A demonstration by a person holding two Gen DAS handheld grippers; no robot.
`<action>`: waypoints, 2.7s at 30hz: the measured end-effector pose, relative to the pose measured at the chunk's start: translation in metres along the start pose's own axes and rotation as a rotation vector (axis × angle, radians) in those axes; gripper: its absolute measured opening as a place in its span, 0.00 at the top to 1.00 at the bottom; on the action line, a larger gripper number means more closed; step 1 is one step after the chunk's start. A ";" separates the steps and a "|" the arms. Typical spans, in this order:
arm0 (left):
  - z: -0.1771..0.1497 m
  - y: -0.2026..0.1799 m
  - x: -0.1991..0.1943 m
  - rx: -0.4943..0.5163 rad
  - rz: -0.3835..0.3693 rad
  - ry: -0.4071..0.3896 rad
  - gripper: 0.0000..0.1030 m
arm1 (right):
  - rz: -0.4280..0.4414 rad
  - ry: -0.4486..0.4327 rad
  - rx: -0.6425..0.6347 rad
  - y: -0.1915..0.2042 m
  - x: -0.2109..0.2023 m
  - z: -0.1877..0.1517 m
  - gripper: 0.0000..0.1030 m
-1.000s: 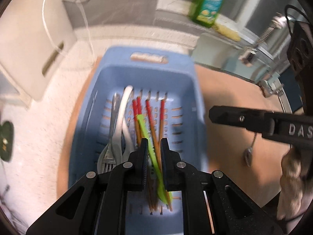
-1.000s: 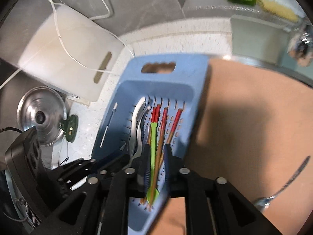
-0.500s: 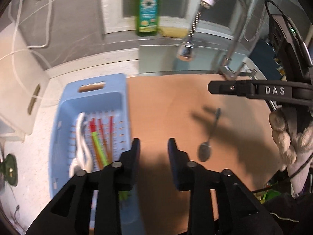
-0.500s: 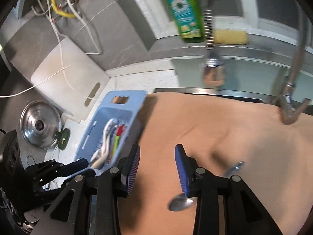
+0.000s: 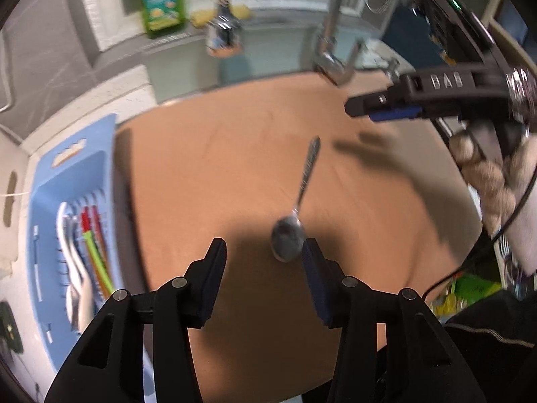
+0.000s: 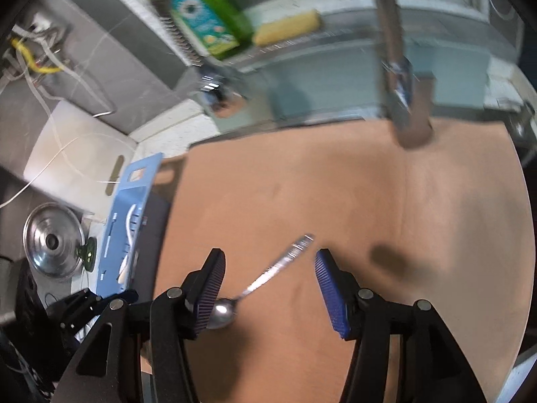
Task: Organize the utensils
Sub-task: 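Move both grippers back to the engraved steel spoon on the mat, then grasp the steel spoon bowl with the left gripper while the right gripper grasps its handle, then carry the steel spoon with both grippers over the blue basket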
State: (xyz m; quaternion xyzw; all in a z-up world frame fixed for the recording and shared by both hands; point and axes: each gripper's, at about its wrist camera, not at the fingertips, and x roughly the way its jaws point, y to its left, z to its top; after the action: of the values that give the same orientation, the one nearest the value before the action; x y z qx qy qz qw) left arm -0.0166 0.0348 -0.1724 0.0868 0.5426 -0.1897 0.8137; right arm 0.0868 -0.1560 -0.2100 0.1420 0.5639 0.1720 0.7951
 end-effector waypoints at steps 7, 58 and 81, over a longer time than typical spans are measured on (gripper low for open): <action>0.002 -0.011 0.035 0.036 -0.042 0.102 0.54 | 0.040 0.082 0.101 -0.026 0.023 -0.002 0.50; 0.018 0.005 0.061 -0.024 -0.305 0.191 0.69 | 0.054 0.179 0.337 -0.022 0.096 0.004 0.90; -0.018 0.045 -0.042 -0.077 -0.127 0.052 0.70 | 0.226 0.138 0.201 0.085 0.084 0.024 0.92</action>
State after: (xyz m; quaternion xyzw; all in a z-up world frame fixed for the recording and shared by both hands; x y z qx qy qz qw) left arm -0.0281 0.0908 -0.1442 0.0258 0.5747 -0.2178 0.7884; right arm 0.1250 -0.0440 -0.2379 0.2713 0.6119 0.2126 0.7119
